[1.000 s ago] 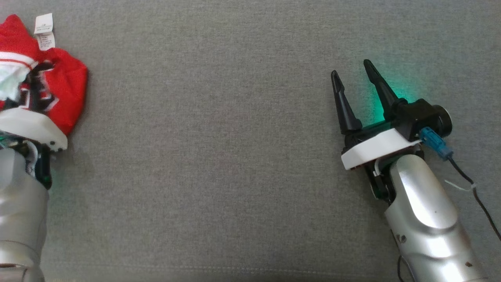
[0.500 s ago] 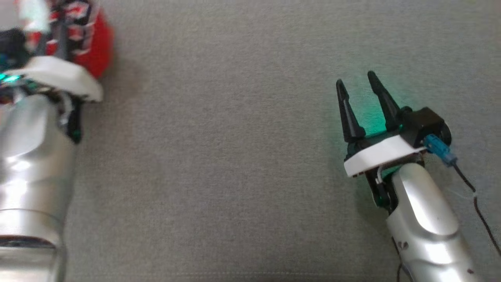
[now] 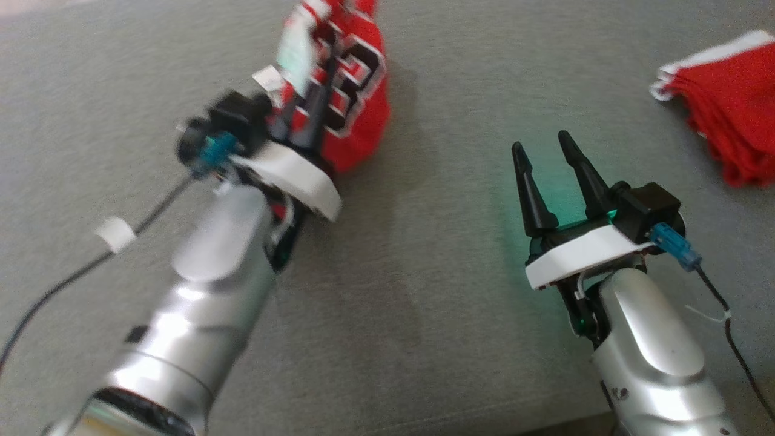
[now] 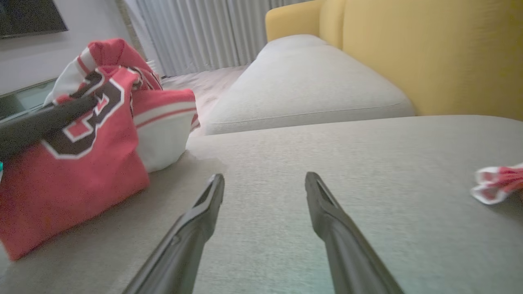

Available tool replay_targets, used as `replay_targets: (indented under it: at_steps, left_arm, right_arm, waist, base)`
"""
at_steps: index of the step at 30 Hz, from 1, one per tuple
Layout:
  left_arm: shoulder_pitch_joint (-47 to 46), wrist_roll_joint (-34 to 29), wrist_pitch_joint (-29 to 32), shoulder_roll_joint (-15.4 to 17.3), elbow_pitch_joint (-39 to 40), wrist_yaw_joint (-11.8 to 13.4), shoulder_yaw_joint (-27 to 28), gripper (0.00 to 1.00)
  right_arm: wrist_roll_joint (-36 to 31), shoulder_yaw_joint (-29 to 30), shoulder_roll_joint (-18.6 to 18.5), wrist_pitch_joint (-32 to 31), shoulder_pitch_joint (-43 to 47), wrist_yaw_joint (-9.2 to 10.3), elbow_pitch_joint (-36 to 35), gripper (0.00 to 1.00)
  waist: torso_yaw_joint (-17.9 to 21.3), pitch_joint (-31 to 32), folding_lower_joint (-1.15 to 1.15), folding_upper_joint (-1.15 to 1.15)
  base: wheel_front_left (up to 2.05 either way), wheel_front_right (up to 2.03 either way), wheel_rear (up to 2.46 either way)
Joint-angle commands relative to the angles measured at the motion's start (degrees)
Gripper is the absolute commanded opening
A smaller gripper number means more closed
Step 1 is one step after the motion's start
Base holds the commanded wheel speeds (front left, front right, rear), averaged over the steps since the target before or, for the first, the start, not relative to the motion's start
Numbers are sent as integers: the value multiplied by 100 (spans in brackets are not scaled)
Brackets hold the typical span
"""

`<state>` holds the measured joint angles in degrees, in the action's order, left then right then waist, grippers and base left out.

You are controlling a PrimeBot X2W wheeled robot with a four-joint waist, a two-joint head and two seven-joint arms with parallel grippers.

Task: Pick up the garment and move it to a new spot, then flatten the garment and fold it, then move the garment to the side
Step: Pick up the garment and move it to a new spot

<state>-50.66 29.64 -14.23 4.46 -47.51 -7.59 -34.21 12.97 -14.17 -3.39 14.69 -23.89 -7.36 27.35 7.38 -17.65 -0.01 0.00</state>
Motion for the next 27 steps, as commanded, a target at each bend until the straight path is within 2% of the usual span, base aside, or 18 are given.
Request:
replay_targets:
  at_steps: [1,5,6,7,11,15,22,27]
  left_arm:
    - [-1,80,-61,28,202,11,-106,0]
    - [281,121,-72,-89,151,14,-362,0]
    - [346,52,-73,-98,151,28,-379,20]
    - [432,4,-74,-104,113,67,-371,100]
    - [662,-171,-75,-79,146,265,-196,100]
    - [1125,-384,-75,61,529,519,306,100]
    - [2381,-840,-76,291,1513,1003,1534,100]
    - [3603,-1297,-76,212,2090,1142,2378,100]
  right_arm:
    - [65,-120,51,30,35,-13,-196,100]
    - [173,-182,51,30,74,-13,-204,100]
    - [194,-191,51,30,77,-13,-213,100]
    - [210,-197,51,30,85,-13,-224,100]
    - [223,-168,51,30,132,-13,-243,100]
    - [275,-103,51,30,229,-13,-253,100]
    - [193,30,51,30,442,-13,-178,100]
    - [77,89,51,30,683,-13,3,100]
  waist:
    - [387,46,1,0]
    - [638,45,1,0]
    - [672,42,1,0]
    - [695,49,1,0]
    - [684,96,1,0]
    - [500,240,1,0]
    - [93,647,1,0]
    - [-228,1071,1,0]
  base:
    - [0,0,0]
    - [0,0,0]
    - [0,0,0]
    - [0,0,0]
    - [0,0,0]
    - [0,0,0]
    - [0,0,0]
    - [0,0,0]
